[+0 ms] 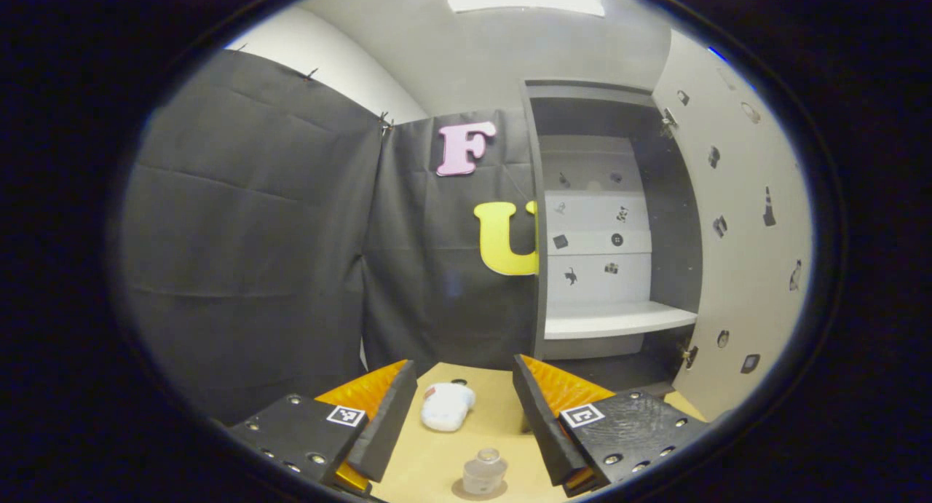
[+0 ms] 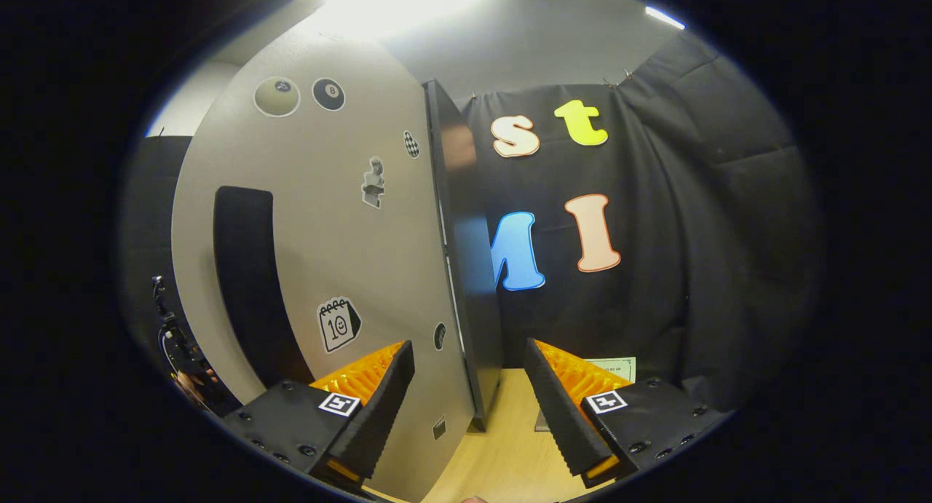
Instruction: Open the cabinet door with the right hand, grasp the bottle in the cabinet with the left hand and place it on the coaster, then close the cabinet door with the right hand.
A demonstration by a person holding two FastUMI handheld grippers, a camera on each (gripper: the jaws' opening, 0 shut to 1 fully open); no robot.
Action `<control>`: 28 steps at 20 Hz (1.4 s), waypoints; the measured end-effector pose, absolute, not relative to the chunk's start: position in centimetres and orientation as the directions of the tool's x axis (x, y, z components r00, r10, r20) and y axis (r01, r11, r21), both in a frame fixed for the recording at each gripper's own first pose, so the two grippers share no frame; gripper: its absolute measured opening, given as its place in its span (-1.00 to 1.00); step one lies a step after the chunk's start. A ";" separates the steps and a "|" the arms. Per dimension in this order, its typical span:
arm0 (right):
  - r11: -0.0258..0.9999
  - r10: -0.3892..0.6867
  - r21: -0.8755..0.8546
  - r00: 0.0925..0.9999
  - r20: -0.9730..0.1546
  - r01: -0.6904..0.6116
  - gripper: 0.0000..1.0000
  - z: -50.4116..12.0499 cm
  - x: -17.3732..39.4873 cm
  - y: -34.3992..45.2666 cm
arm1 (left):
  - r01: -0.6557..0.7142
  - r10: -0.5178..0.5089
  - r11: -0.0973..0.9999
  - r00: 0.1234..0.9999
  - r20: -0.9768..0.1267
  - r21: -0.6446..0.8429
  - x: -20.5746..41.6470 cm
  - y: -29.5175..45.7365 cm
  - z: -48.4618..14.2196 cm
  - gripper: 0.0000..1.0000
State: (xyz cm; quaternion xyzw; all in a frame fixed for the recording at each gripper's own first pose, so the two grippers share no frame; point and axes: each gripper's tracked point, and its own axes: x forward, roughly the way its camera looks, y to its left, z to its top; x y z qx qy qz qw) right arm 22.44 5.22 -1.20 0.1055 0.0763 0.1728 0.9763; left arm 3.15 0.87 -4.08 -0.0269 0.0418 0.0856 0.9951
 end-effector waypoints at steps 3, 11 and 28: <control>0.919 0.361 0.213 0.924 -0.123 -0.331 0.93 -1.1 22.1 7.6 | -0.153 0.148 0.986 0.985 -0.088 -0.058 4.1 2.1 -4.7 0.59; 0.899 0.418 0.203 0.898 -0.140 -0.387 0.93 -0.9 22.3 13.9 | -0.154 0.140 0.982 0.982 -0.124 -0.106 5.3 7.5 -7.3 0.63; 0.898 0.439 0.056 0.880 -0.181 -0.437 0.99 -3.6 26.3 27.0 | -0.185 0.180 0.982 0.977 -0.114 -0.038 2.5 18.1 -9.0 0.63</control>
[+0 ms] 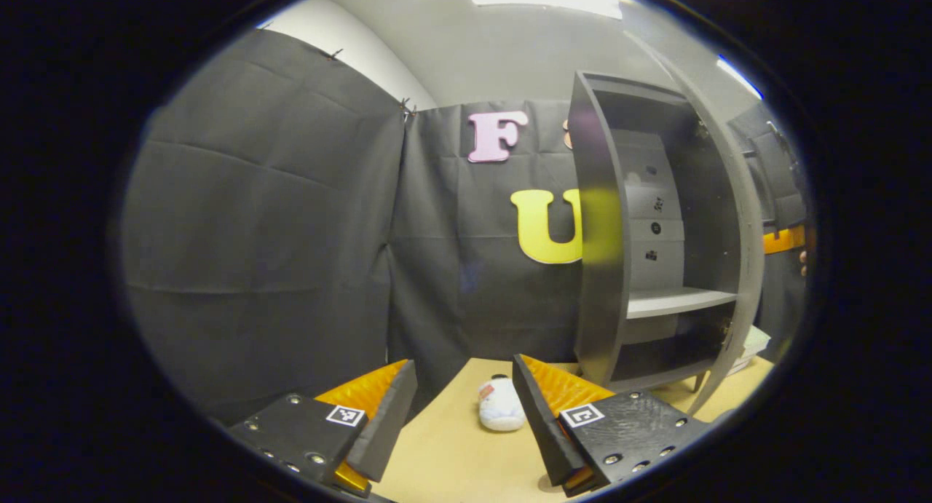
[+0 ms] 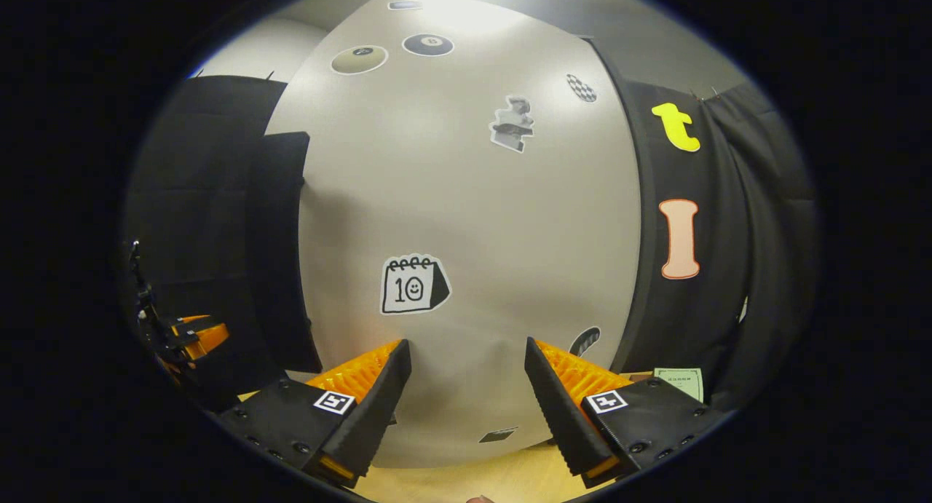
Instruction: Open the cabinet door with the right hand, grasp the bottle in the cabinet with the left hand and place it on the coaster, then close the cabinet door with the right hand.
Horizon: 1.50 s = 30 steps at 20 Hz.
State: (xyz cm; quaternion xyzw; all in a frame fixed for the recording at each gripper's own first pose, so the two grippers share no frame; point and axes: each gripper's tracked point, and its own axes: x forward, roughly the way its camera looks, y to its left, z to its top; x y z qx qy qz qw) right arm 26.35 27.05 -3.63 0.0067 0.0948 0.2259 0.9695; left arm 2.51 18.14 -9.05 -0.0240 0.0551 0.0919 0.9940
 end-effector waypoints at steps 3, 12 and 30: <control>0.911 0.409 0.028 0.894 -0.181 -0.411 0.94 -4.1 26.3 27.2 | -0.215 0.213 0.977 0.969 -0.125 -0.008 1.1 20.5 -9.7 0.58; 0.943 0.334 0.052 0.930 -0.153 -0.330 0.92 -4.4 25.5 27.4 | -0.271 0.265 0.962 0.953 -0.148 -0.021 -1.4 24.6 -10.4 0.58; 0.937 0.338 0.111 0.939 -0.065 -0.330 0.94 0.3 19.7 18.1 | -0.094 0.087 0.993 0.992 -0.096 -0.069 5.9 12.8 -6.1 0.58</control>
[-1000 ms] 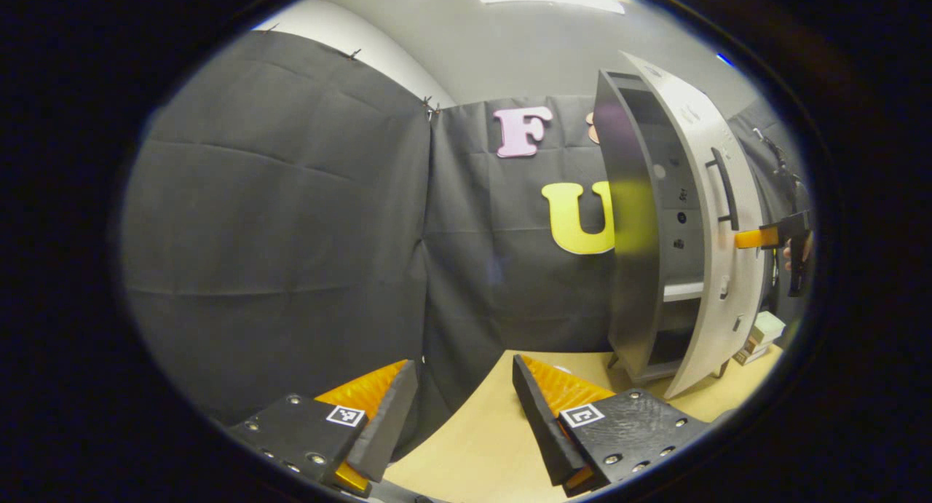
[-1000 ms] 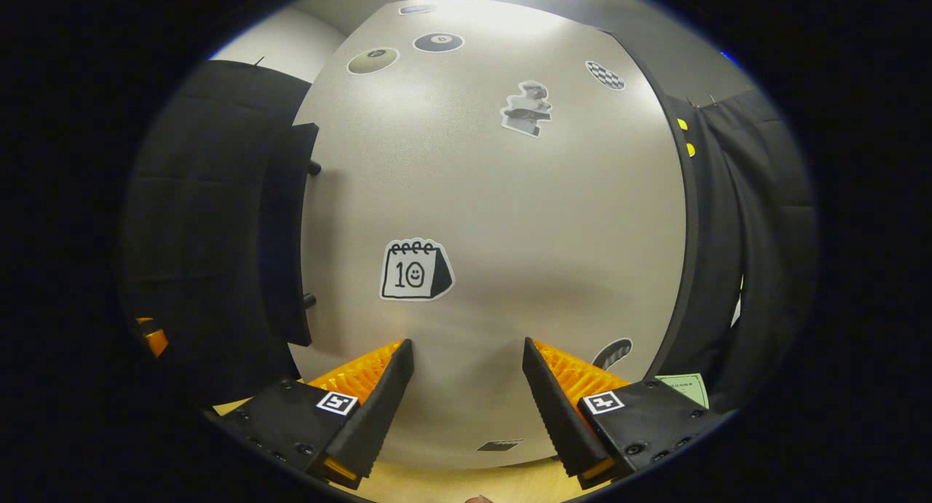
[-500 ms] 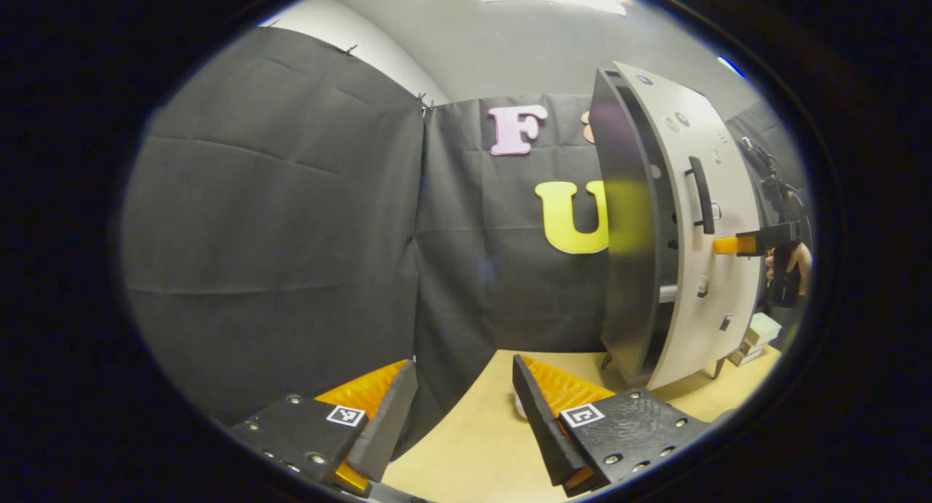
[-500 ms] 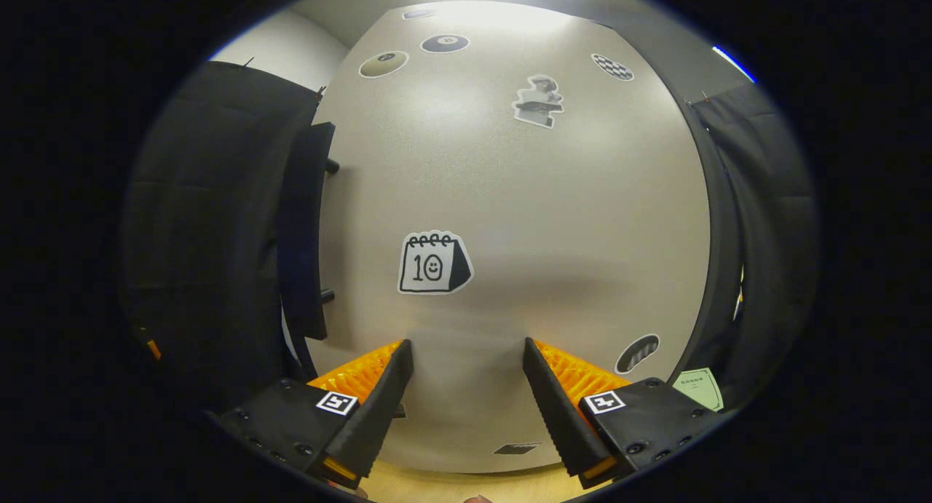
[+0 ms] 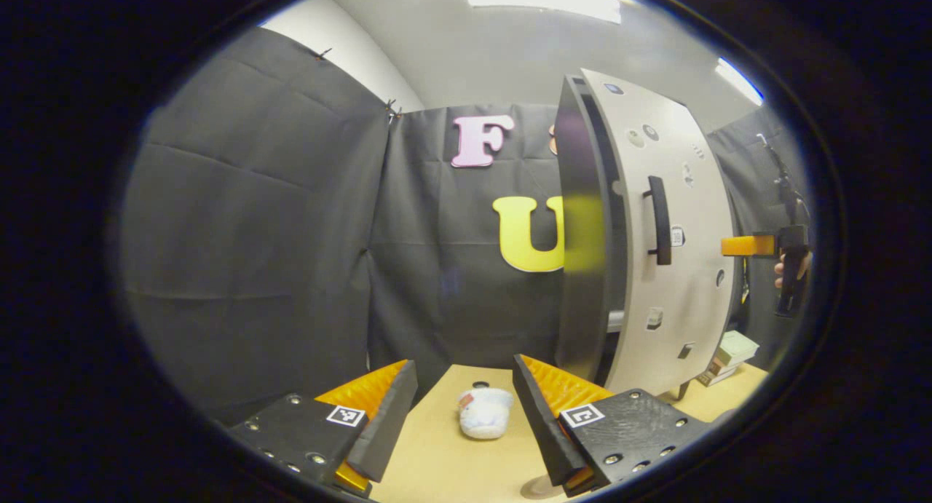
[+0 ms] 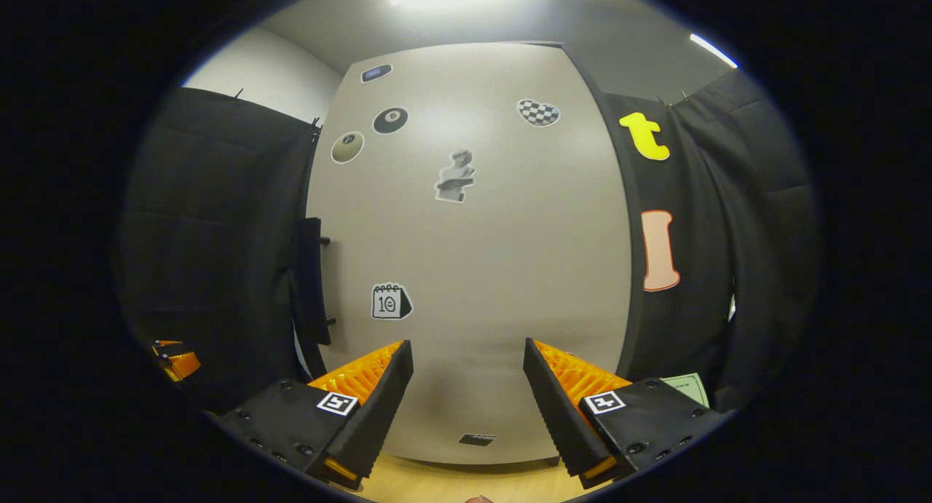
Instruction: Open the cabinet door with the right hand, grasp the bottle in the cabinet with the left hand and place it on the coaster, then close the cabinet door with the right hand.
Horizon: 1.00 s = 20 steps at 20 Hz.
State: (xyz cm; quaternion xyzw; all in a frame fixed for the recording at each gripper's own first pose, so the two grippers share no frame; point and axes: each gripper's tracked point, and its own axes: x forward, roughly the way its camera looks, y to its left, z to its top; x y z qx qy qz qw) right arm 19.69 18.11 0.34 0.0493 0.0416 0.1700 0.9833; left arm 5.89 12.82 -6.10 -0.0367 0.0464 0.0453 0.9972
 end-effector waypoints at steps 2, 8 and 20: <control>0.946 0.315 0.097 0.948 -0.051 -0.309 0.94 1.1 18.6 15.0 | -0.069 0.063 0.995 0.994 -0.084 -0.066 6.8 10.5 -4.9 0.58; 0.970 0.234 0.071 0.971 -0.043 -0.231 0.93 0.8 15.7 5.8 | 0.033 -0.037 0.996 0.998 -0.046 -0.080 9.3 2.4 -1.3 0.63; 0.991 0.116 0.079 0.989 -0.092 -0.109 0.84 -2.5 13.2 -6.9 | 0.097 -0.099 0.994 0.994 -0.036 -0.044 9.7 -6.0 1.1 0.63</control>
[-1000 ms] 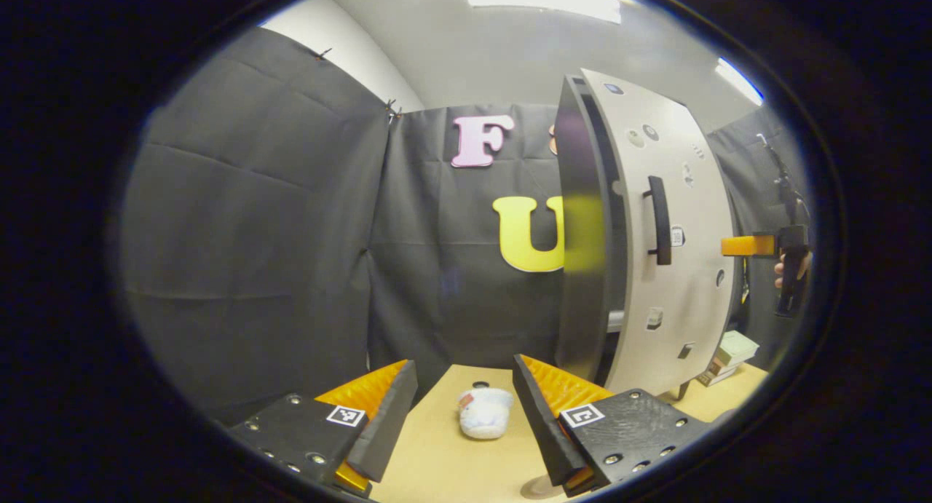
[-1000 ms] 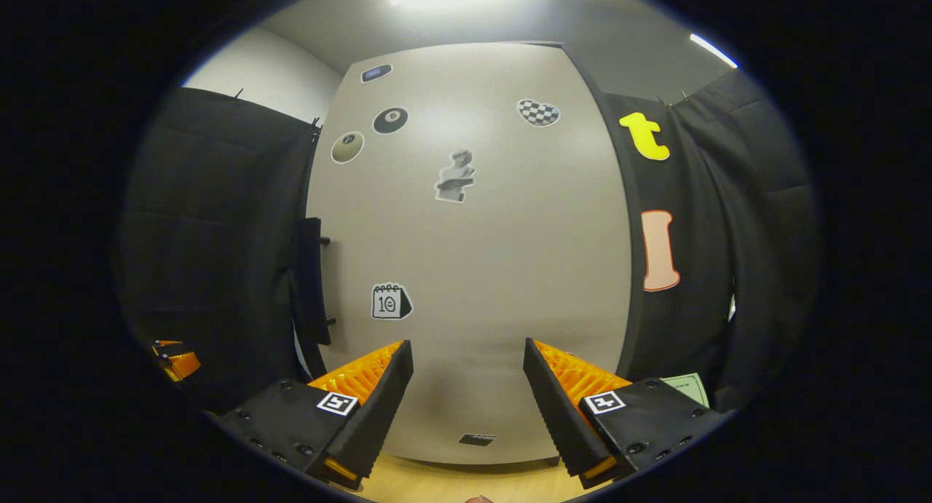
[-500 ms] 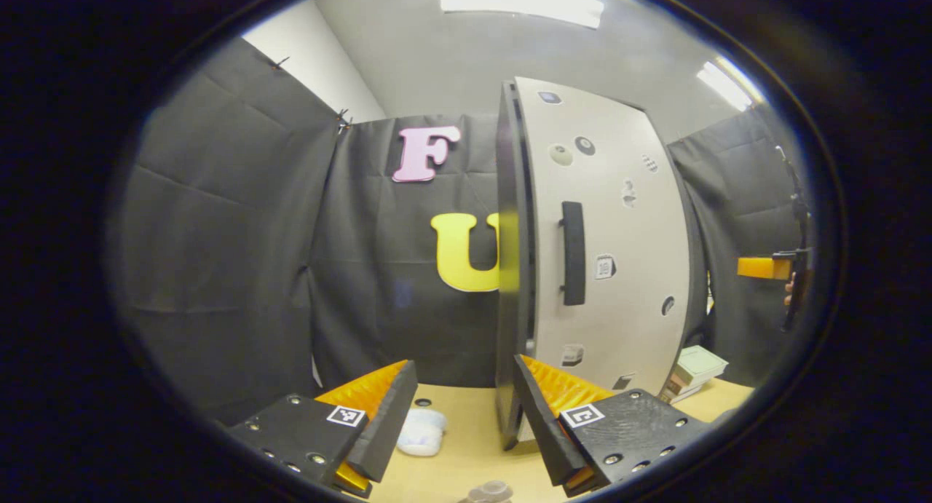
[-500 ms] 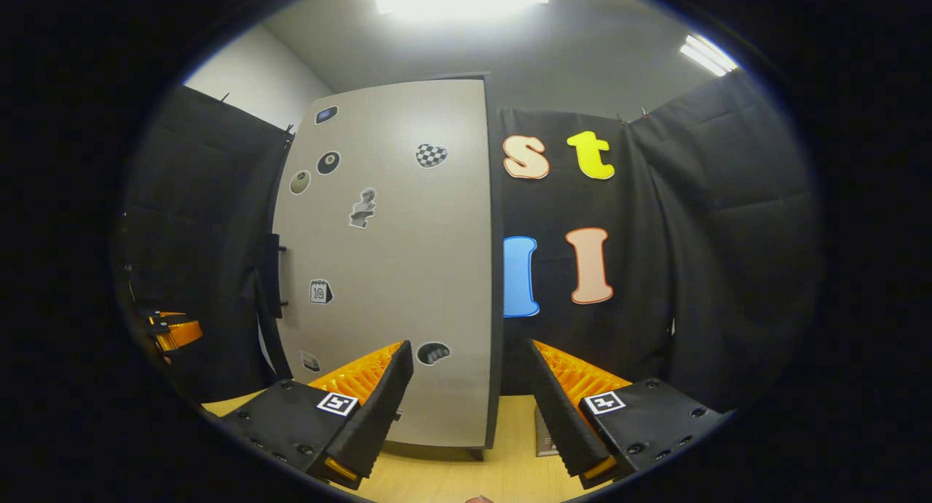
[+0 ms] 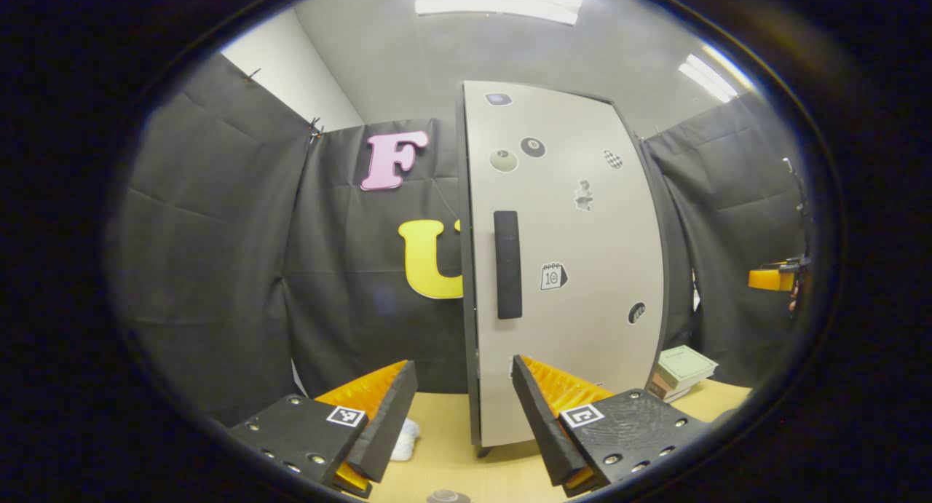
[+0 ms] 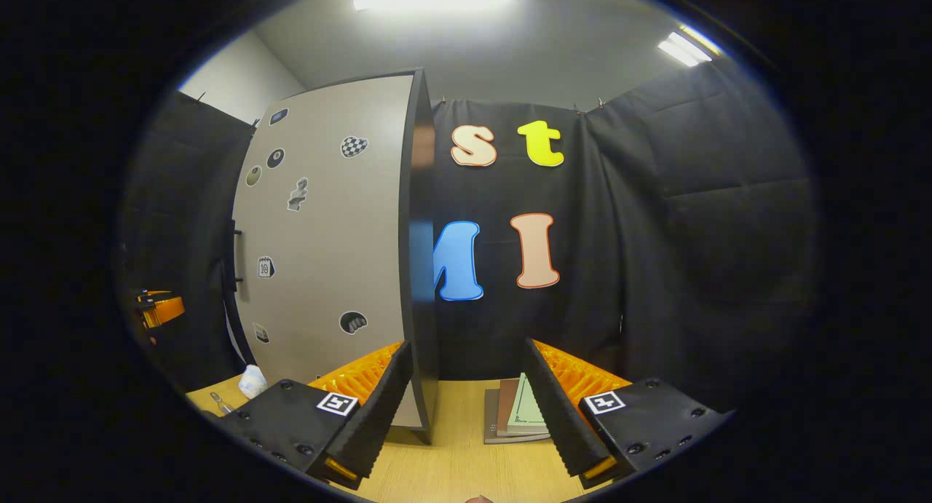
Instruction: Open the cabinet door with the right hand, grasp the bottle in the cabinet with the left hand and place it on the coaster, then close the cabinet door with the right hand.
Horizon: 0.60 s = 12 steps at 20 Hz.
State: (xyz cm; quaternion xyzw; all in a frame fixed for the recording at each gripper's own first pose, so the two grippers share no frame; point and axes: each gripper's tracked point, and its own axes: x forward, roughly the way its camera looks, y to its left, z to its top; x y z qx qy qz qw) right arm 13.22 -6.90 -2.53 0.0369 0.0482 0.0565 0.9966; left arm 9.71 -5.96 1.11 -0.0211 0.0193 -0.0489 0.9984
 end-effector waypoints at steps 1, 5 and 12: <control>0.990 0.120 0.080 0.989 -0.089 -0.113 0.94 -2.5 13.3 -7.1 | 0.091 -0.093 0.995 0.995 -0.040 -0.045 9.6 -6.1 1.1 0.63; 0.987 0.140 0.085 0.988 -0.071 -0.134 0.94 -2.1 13.5 -7.6 | 0.061 -0.063 0.998 0.997 -0.049 -0.031 8.8 -5.5 1.3 0.63; 0.982 0.176 0.078 0.982 -0.062 -0.171 0.94 -1.9 13.8 -7.5 | 0.019 -0.020 1.000 0.998 -0.055 -0.009 7.2 -3.6 2.1 0.63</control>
